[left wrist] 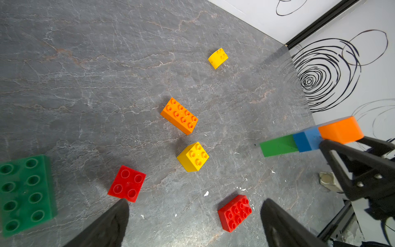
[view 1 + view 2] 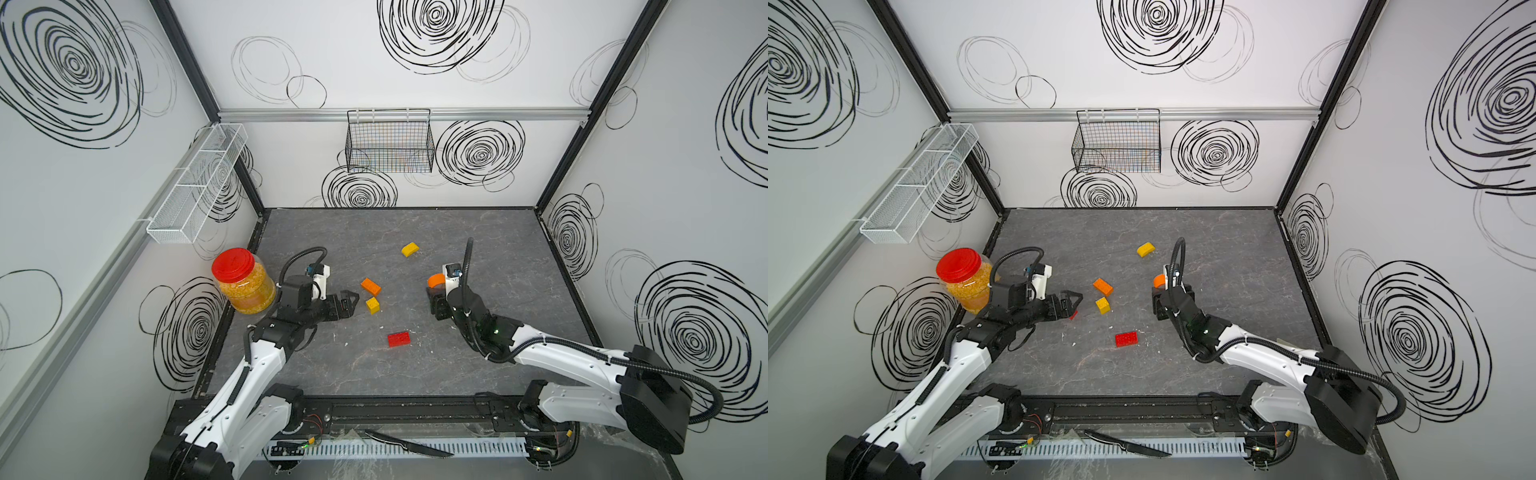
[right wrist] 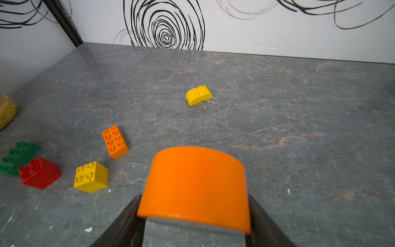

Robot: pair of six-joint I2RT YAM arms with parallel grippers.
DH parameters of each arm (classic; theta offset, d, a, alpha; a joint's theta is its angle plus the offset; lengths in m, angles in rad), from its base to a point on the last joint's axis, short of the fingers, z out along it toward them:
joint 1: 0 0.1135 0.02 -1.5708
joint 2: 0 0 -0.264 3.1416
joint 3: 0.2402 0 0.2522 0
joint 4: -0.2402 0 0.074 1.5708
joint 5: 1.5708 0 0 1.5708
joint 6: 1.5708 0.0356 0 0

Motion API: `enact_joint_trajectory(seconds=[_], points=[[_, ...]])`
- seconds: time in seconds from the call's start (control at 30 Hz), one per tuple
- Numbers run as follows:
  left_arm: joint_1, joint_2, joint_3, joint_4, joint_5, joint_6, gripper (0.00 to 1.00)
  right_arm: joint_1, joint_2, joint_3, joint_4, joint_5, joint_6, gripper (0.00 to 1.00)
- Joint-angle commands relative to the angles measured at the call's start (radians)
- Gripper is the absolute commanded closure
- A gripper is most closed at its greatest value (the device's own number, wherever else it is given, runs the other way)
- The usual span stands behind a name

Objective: Assemble an ice cream with lego
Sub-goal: Adjust the lego brick at the center of the board.

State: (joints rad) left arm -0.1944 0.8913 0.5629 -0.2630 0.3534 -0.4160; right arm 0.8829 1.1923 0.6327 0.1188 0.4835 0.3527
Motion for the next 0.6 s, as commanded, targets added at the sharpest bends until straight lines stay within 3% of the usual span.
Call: enact_joint_trajectory(seconds=[0.0,0.33,0.57], points=[[0.000,-0.015,-0.001,0.011,-0.009,-0.005,0.01,-0.054,-0.034,0.104,-0.230,-0.066,0.019,0.82],[-0.006,-0.015,0.000,0.013,-0.008,-0.005,0.01,-0.277,-0.020,0.317,-0.689,-0.328,0.000,0.86],[-0.008,-0.010,0.000,0.015,0.004,-0.005,0.01,-0.428,0.081,0.431,-0.912,-0.508,-0.037,0.87]])
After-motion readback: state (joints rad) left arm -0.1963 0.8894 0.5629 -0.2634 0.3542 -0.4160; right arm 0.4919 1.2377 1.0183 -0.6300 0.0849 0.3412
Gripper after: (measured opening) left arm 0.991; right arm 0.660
